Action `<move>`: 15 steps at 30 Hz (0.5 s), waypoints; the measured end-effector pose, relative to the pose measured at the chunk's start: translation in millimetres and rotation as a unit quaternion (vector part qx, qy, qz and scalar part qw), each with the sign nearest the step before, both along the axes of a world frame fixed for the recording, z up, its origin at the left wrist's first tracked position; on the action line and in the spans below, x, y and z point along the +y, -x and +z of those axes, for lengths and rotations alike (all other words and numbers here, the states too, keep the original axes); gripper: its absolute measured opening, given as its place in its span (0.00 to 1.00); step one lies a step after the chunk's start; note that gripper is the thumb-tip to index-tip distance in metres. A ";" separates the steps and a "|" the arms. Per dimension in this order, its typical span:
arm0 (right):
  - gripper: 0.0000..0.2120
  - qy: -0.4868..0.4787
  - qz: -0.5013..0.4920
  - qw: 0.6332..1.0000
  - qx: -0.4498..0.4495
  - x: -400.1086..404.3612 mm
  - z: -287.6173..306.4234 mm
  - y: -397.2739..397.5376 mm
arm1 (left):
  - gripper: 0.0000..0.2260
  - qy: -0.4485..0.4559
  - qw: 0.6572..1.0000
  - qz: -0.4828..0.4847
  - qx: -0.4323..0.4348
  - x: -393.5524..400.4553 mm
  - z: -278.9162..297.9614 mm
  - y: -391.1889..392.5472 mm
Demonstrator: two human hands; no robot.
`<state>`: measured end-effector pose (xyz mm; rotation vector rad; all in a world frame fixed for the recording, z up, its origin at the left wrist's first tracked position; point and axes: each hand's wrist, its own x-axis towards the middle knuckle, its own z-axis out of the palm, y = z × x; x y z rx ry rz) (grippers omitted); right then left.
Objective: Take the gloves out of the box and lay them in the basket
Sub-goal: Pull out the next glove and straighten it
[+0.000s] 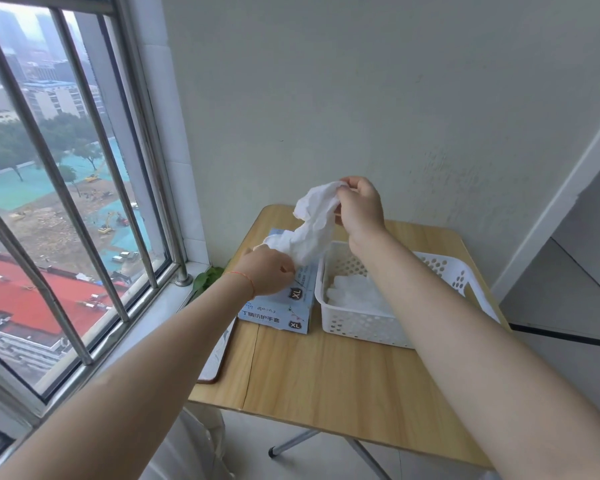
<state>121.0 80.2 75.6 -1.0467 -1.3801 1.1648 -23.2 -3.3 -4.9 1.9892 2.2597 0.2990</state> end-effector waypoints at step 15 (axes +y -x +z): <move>0.09 0.171 0.058 0.978 0.106 -7.6 5.2 -17.7 | 0.17 -0.068 0.860 -0.069 -0.501 -17.1 67.9 -20.2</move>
